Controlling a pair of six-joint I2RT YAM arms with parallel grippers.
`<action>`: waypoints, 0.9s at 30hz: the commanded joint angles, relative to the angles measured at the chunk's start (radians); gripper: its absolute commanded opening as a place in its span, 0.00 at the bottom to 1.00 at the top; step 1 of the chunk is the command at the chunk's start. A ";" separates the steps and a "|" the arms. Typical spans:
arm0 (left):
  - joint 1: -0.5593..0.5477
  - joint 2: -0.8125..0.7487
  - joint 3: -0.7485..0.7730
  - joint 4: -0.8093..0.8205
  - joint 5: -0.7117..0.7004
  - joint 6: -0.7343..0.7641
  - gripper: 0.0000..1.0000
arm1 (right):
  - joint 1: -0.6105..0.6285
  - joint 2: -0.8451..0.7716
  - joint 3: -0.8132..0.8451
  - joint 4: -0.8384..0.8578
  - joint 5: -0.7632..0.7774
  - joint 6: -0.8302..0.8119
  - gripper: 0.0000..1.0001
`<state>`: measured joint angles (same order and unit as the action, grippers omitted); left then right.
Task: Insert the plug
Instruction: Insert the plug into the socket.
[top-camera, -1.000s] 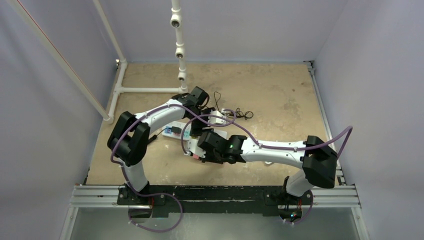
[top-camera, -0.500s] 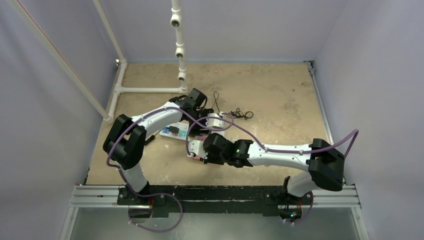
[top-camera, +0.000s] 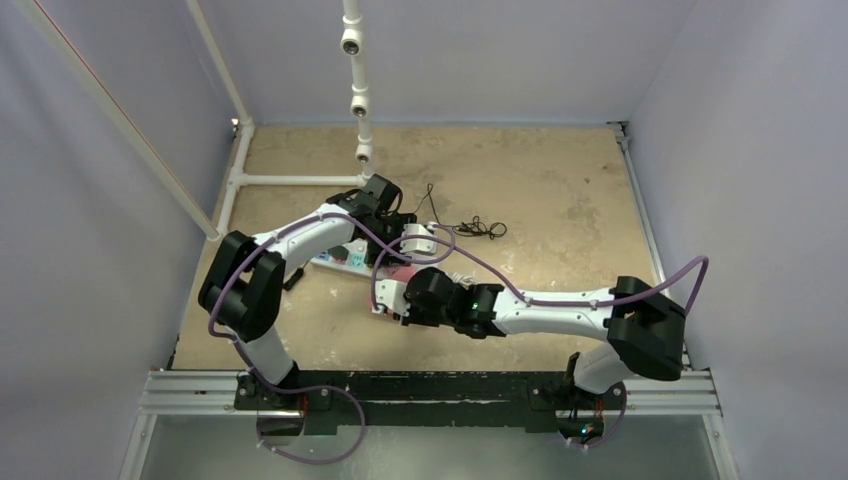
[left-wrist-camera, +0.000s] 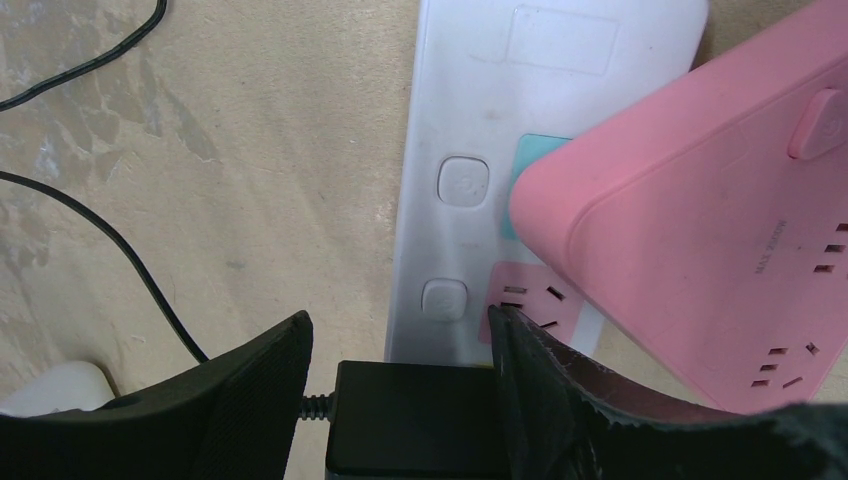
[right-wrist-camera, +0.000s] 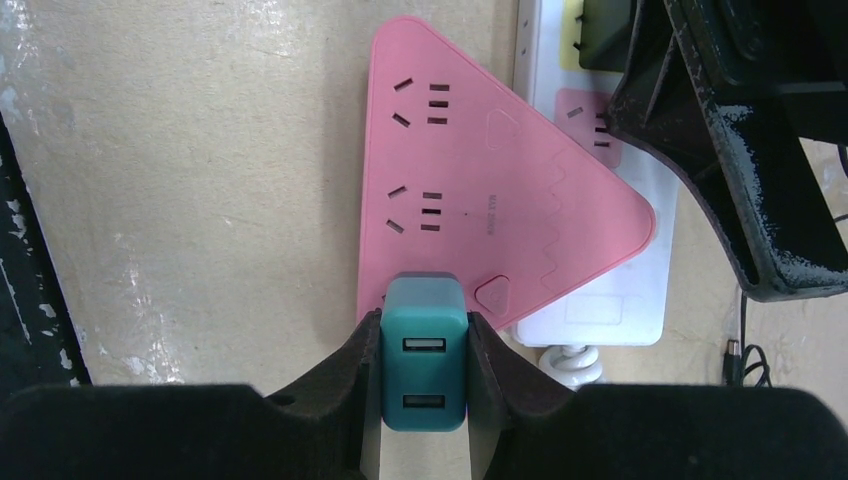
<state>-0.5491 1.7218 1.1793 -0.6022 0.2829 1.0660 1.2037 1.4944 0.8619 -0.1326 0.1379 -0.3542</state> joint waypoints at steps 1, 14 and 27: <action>0.028 0.015 -0.011 0.019 -0.091 0.042 0.64 | 0.010 0.038 -0.044 -0.065 -0.113 -0.013 0.00; 0.025 0.048 -0.003 0.016 -0.058 0.040 0.64 | 0.028 0.135 -0.029 -0.125 -0.099 -0.041 0.00; 0.030 0.076 -0.019 0.040 -0.088 0.071 0.63 | 0.050 0.123 -0.121 -0.041 -0.094 0.025 0.00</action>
<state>-0.5377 1.7279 1.1797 -0.5999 0.2771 1.0843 1.2308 1.5352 0.8330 -0.0273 0.1722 -0.4049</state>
